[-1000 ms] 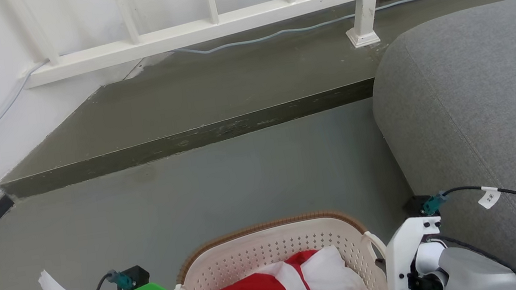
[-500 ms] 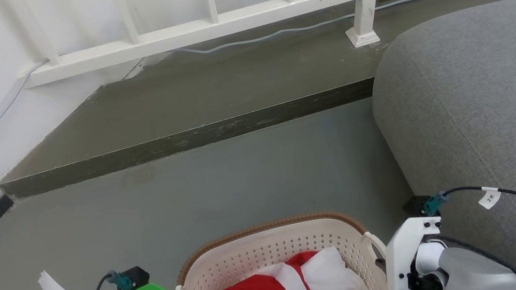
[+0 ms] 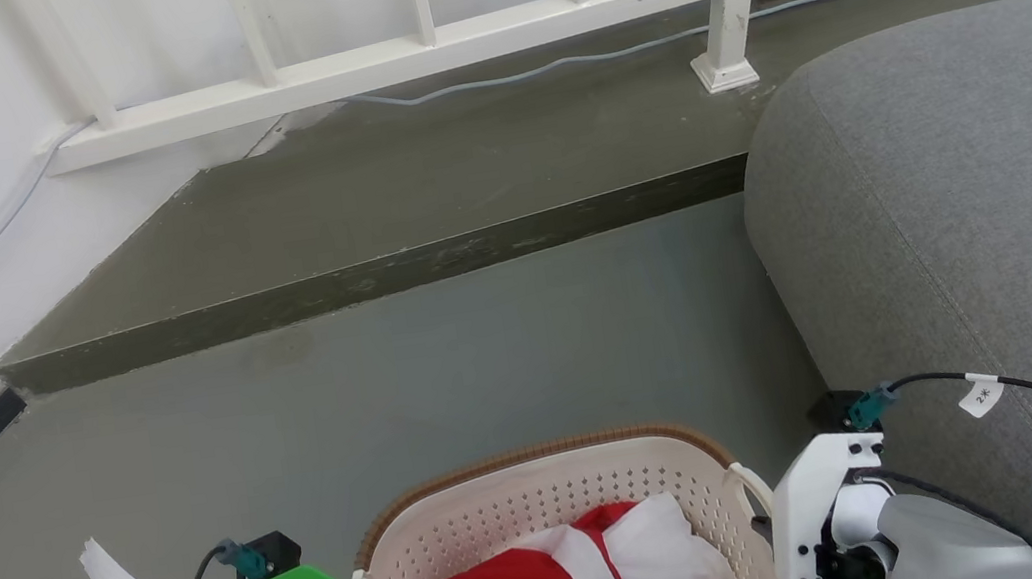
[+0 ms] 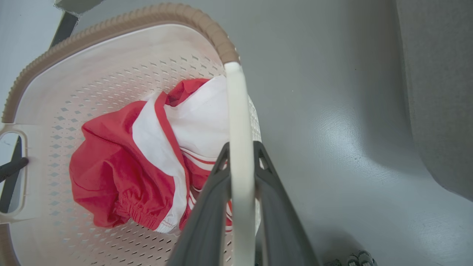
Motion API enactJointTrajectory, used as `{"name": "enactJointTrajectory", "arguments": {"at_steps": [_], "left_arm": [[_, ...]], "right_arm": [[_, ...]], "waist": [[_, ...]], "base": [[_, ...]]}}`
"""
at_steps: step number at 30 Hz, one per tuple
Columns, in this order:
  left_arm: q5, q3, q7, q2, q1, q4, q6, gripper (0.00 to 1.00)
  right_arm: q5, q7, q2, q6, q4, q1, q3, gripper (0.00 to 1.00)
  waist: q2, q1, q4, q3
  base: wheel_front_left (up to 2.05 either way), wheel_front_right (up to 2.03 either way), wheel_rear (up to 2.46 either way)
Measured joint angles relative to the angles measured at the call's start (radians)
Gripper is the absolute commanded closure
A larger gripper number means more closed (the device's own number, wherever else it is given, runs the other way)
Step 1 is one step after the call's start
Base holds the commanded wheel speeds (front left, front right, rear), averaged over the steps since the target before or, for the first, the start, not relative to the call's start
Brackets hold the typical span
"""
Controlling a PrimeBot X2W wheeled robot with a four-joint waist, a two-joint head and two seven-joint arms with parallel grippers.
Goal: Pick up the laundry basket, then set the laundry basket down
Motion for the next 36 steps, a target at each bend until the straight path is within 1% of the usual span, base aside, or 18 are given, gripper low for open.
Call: {"name": "enactJointTrajectory", "arguments": {"at_steps": [9,11,17,19,22,27,33,36], "left_arm": [[-0.009,0.000,-0.001,0.000,0.000,-0.002,0.009,1.00],[-0.009,0.002,-0.010,0.000,0.000,-0.006,0.010,1.00],[-0.009,0.001,-0.037,0.000,-0.007,-0.026,0.013,1.00],[-0.009,0.000,-0.050,0.000,-0.016,-0.033,0.021,1.00],[-0.007,-0.003,-0.075,0.001,-0.045,-0.041,0.025,1.00],[0.002,-0.006,-0.112,0.005,-0.091,-0.063,0.034,1.00],[0.007,-0.007,-0.151,0.019,-0.132,-0.076,0.035,1.00],[0.014,-0.007,-0.171,0.021,-0.157,-0.085,0.035,1.00]], "right_arm": [[0.002,-0.002,0.000,-0.002,-0.004,-0.001,0.002,1.00],[0.003,-0.017,0.000,-0.003,-0.010,-0.002,0.002,1.00],[0.003,-0.054,0.000,-0.020,-0.018,-0.019,0.003,1.00],[0.002,-0.066,0.000,-0.021,-0.022,-0.030,0.004,1.00],[-0.002,-0.088,-0.001,-0.038,-0.030,-0.055,0.009,1.00],[-0.005,-0.117,-0.005,-0.051,-0.043,-0.104,0.012,1.00],[-0.012,-0.140,-0.005,-0.056,-0.059,-0.151,0.016,1.00],[-0.015,-0.158,-0.005,-0.064,-0.064,-0.182,0.016,1.00]], "waist": [[0.0000,0.0000,-0.002,0.012],[0.0000,0.0000,-0.003,0.020],[0.0000,0.0000,-0.006,0.053],[0.0000,0.0000,-0.006,0.068],[0.0000,0.0000,-0.006,0.097],[0.0000,0.0000,-0.005,0.152],[0.0000,0.0000,-0.004,0.225],[0.0000,0.0000,-0.004,0.262]], "base": [[0.00,0.00,0.00],[0.00,0.00,0.00],[0.00,0.00,0.00],[0.00,0.00,0.00],[0.00,0.00,0.00],[0.00,0.00,0.00],[0.00,0.00,0.00],[0.00,0.00,0.00]]}}
